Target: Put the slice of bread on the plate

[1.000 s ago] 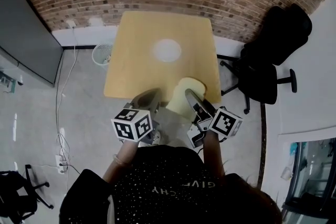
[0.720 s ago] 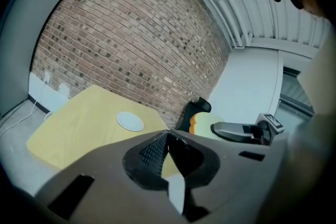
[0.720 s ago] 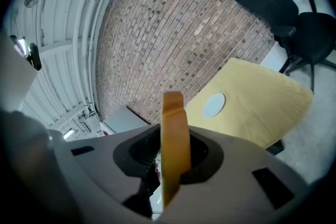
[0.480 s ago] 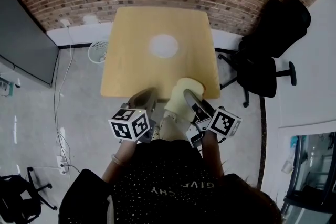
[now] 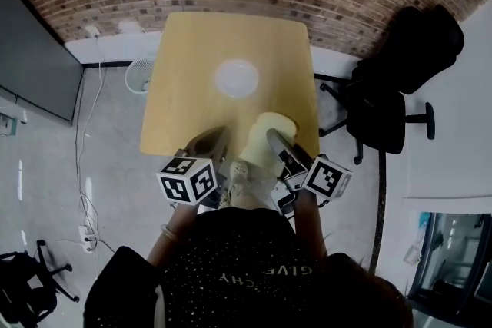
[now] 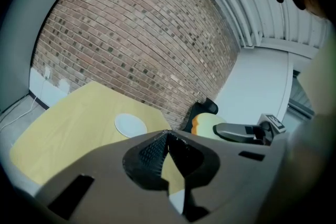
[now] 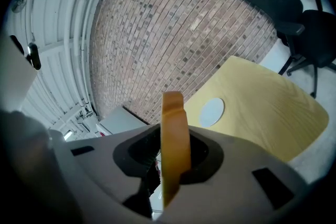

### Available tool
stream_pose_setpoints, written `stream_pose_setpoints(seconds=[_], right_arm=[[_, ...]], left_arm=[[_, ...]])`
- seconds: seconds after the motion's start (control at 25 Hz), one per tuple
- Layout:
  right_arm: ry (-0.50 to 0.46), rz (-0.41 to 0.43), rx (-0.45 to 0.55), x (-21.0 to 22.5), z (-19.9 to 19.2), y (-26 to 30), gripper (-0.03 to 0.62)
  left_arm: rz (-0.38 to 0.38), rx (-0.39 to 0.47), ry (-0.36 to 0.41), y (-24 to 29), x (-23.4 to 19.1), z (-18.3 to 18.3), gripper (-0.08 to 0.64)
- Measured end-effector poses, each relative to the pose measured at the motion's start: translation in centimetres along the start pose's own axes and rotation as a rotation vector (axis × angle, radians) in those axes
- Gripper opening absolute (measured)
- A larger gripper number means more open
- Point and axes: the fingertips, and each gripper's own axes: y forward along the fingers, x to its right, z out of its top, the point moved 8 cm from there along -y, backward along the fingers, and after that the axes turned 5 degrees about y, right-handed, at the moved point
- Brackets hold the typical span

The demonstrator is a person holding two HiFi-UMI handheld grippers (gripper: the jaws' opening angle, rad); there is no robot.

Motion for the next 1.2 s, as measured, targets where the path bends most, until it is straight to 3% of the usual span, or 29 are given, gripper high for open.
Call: stream_pose_setpoints(seconds=[0.72,0.92,1.2], right_arm=[[0.030,0.020,-0.142,6.6,10.9,9.8,0.098],[0.003,0.020,-0.242,8.0,12.6,13.7,0.098],[0.024,-0.009,-0.329,10.0,12.5,21.3,0.098]], left_arm=[[0.085,0.010,-0.040,11.7,-4.1,4.4,0.011],[0.151,0.020,-0.088,12.4,-6.1,4.2,0.011],[0.171,0.012,-0.123,12.7,-9.2,3.9,0.011]])
